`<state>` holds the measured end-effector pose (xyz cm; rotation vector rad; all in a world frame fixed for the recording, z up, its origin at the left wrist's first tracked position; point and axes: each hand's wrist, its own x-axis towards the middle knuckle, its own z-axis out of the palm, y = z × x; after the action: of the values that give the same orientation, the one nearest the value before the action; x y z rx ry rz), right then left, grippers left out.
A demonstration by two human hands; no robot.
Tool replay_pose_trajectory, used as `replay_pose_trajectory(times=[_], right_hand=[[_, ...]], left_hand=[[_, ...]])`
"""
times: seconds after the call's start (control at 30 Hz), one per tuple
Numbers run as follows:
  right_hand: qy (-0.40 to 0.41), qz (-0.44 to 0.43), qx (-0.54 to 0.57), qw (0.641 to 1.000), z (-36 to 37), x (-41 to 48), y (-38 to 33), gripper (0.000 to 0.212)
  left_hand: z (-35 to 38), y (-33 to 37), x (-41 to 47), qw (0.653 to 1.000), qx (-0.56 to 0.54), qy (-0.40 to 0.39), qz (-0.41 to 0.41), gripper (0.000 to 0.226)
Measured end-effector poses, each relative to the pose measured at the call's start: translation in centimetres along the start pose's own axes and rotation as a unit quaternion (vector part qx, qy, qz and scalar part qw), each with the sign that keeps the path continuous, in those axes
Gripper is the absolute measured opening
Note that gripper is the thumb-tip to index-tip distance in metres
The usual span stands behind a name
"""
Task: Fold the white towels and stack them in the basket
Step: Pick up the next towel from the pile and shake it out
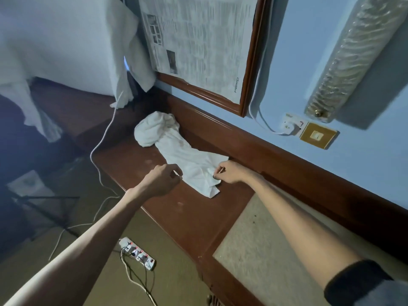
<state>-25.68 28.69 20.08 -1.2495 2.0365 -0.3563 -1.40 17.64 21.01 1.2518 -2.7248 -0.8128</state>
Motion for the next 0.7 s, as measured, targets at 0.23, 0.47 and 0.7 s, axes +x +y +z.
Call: replay_pose_trajectory(times=[0.23,0.47,0.7], right_hand=[[-0.041,0.019,0.045,0.998,0.6,9.8,-0.8,0.019],[-0.048,0.059,0.048,0.996,1.4,19.6,0.1,0.037],[0.003,0.124,0.039,0.992,3.5,32.0,-0.7,0.045]], left_hand=[[-1.4,-3.8,7.6,1.000,0.009,0.001,-0.026,0.013],[-1.3,-9.1,18.7,0.997,0.036,-0.067,-0.031,0.019],[-1.0,-15.6,34.0,0.985,0.090,-0.143,0.031,0.031]])
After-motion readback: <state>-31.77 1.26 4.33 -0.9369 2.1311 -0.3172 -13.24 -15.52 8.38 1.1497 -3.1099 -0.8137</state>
